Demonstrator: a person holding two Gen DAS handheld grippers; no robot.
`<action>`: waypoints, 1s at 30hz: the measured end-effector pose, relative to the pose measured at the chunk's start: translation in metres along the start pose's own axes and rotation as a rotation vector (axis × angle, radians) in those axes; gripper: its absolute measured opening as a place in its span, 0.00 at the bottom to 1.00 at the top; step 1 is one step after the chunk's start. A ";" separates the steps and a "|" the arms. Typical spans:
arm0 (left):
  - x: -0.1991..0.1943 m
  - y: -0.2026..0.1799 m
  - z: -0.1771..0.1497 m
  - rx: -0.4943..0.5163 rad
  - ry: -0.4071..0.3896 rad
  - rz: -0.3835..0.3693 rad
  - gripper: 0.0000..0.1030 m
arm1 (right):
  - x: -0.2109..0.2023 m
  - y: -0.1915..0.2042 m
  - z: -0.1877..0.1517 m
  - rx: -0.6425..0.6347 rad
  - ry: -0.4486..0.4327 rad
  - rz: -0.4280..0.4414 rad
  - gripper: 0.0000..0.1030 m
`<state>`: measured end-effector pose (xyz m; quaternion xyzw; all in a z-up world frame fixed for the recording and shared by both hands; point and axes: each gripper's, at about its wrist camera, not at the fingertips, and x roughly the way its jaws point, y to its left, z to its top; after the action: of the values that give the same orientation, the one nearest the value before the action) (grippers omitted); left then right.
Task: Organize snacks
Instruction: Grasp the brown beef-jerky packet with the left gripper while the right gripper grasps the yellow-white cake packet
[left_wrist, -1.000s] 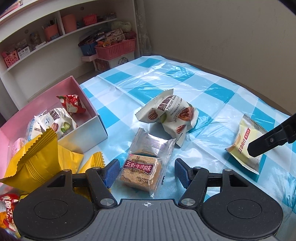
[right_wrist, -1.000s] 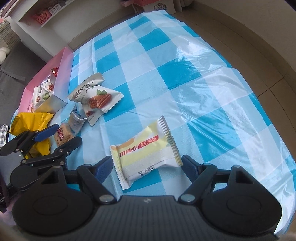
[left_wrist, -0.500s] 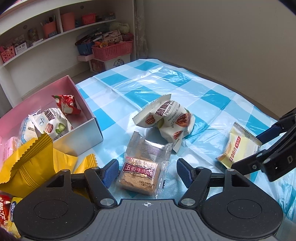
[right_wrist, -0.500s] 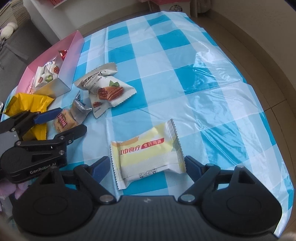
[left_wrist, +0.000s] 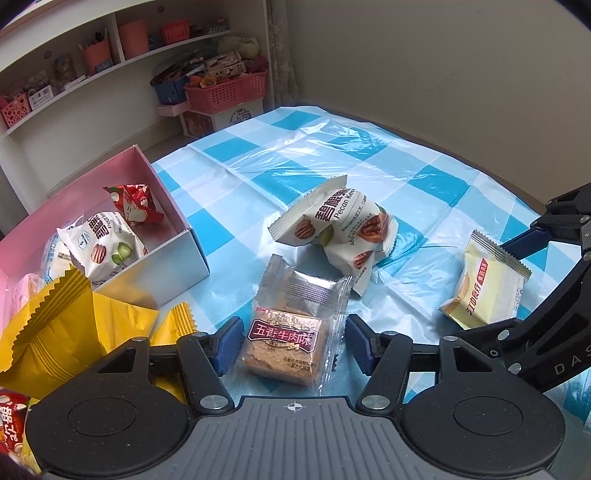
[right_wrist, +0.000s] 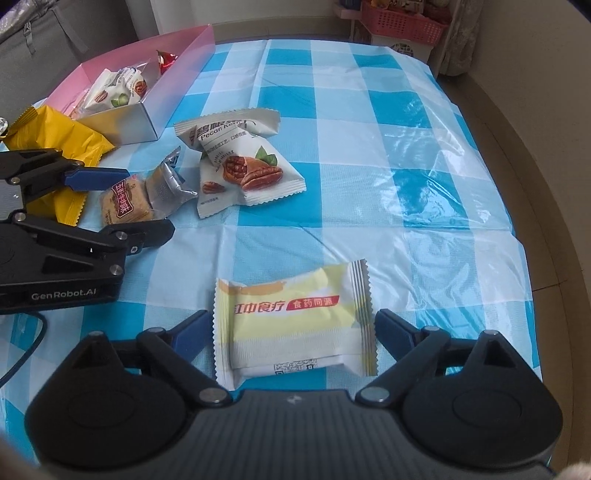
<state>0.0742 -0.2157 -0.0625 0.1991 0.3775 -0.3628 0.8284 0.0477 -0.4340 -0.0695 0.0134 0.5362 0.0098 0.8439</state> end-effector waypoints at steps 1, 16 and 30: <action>-0.001 -0.001 0.000 0.003 -0.002 0.007 0.50 | -0.001 0.001 0.000 -0.011 -0.006 0.004 0.81; -0.013 0.000 -0.005 -0.036 -0.008 0.015 0.38 | -0.007 0.005 0.006 -0.009 -0.015 0.018 0.61; -0.026 -0.002 -0.020 -0.016 0.043 -0.037 0.45 | -0.016 0.010 0.011 -0.003 -0.036 0.031 0.62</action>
<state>0.0516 -0.1930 -0.0550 0.1934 0.4017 -0.3707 0.8147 0.0506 -0.4244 -0.0502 0.0204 0.5206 0.0235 0.8533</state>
